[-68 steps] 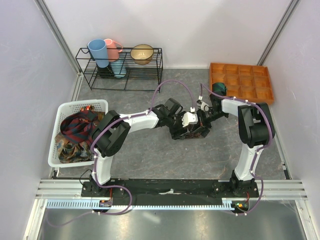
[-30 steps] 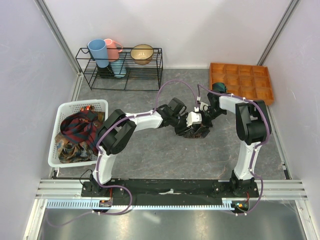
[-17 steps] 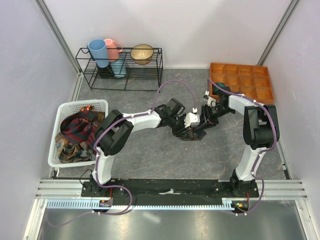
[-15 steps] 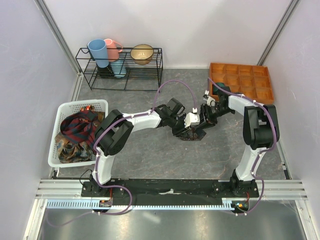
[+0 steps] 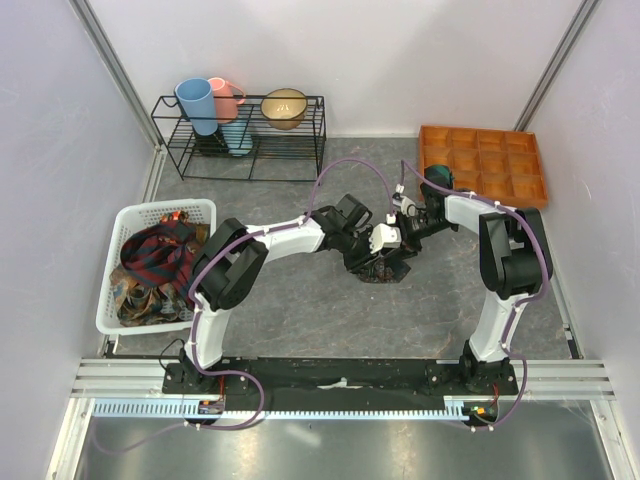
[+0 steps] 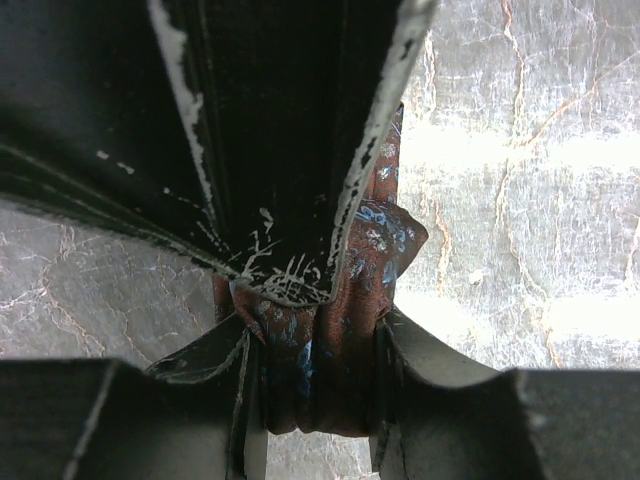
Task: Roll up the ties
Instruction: Roll the tie at the center of the board.
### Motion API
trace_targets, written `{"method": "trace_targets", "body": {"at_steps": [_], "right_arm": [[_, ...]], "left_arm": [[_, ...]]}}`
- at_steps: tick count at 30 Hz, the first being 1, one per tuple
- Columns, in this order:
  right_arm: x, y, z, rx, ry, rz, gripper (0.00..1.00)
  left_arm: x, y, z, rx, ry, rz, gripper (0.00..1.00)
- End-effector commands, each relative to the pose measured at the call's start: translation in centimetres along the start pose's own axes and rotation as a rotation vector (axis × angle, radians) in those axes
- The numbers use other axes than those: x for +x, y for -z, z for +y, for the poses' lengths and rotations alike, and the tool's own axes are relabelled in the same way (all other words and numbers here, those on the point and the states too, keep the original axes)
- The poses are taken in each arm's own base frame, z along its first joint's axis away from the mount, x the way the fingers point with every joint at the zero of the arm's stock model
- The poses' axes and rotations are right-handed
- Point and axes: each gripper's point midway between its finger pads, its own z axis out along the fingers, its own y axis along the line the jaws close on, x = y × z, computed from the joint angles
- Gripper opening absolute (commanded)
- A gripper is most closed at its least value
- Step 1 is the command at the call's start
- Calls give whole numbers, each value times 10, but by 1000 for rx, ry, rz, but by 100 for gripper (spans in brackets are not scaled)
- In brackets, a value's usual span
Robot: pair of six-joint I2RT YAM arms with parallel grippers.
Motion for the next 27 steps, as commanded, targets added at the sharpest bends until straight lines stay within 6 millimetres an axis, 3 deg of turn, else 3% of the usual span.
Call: {"method": "trace_targets", "body": {"at_steps": [1, 9, 14, 17, 18, 20, 25, 27], "right_arm": [[12, -7, -3, -10, 25, 40, 48], [24, 3, 15, -92, 11, 58, 56], [13, -3, 11, -92, 20, 50, 53], [11, -6, 3, -46, 30, 51, 38], [13, -7, -2, -34, 26, 57, 21], [18, -11, -19, 30, 25, 81, 2], [33, -14, -51, 155, 0, 142, 0], [34, -13, -59, 196, 1, 149, 0]], "left_arm": [[10, -5, 2, -1, 58, 45, 9], [13, -4, 2, 2, 58, 58, 9], [14, -7, 1, 7, 65, 60, 10], [13, -6, 2, 2, 61, 59, 14], [13, -5, 2, 3, 61, 58, 17], [10, -3, 0, 6, 61, 46, 33], [-10, 3, 2, -12, 43, -34, 57], [-17, 4, 5, -23, 30, -57, 60]]}}
